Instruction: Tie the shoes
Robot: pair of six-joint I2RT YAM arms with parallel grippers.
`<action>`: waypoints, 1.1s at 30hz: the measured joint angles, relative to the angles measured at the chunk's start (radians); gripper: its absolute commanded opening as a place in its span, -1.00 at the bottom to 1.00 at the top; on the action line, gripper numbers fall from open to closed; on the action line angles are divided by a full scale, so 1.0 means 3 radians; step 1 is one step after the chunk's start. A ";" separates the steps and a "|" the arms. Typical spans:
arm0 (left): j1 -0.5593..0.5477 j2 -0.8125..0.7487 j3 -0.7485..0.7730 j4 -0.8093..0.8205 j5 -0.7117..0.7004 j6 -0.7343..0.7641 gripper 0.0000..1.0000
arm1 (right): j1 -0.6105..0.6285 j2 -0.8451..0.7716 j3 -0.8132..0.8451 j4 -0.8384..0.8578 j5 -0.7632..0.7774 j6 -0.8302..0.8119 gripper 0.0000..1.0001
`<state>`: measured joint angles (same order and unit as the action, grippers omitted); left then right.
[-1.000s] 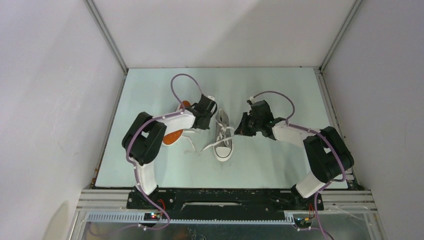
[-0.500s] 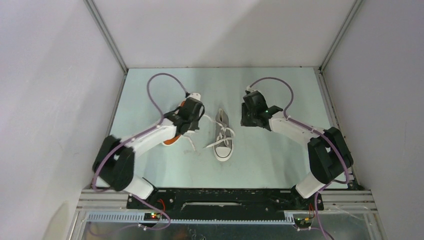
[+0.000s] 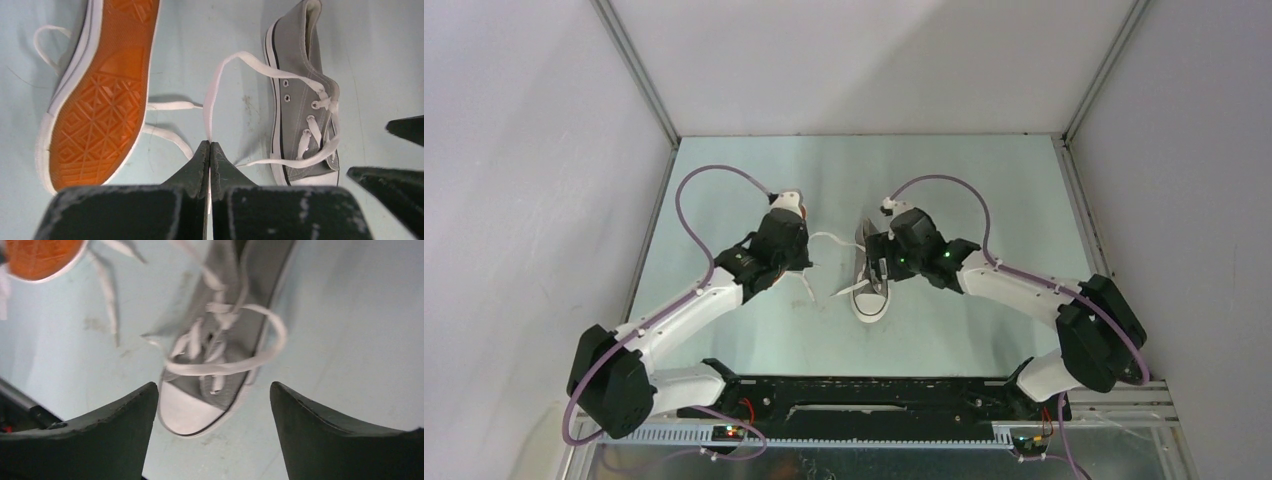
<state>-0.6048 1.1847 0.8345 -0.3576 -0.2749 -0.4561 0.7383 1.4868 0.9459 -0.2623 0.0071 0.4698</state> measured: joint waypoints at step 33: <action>0.0001 -0.0098 -0.0126 0.0011 0.0286 -0.0109 -1.00 | 0.0601 0.0690 0.0551 -0.0411 0.0815 -0.0039 -1.00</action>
<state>-0.6044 1.1553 0.7967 -0.3542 -0.1890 -0.4889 0.9188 1.6939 1.1110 -0.3855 0.2516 0.4580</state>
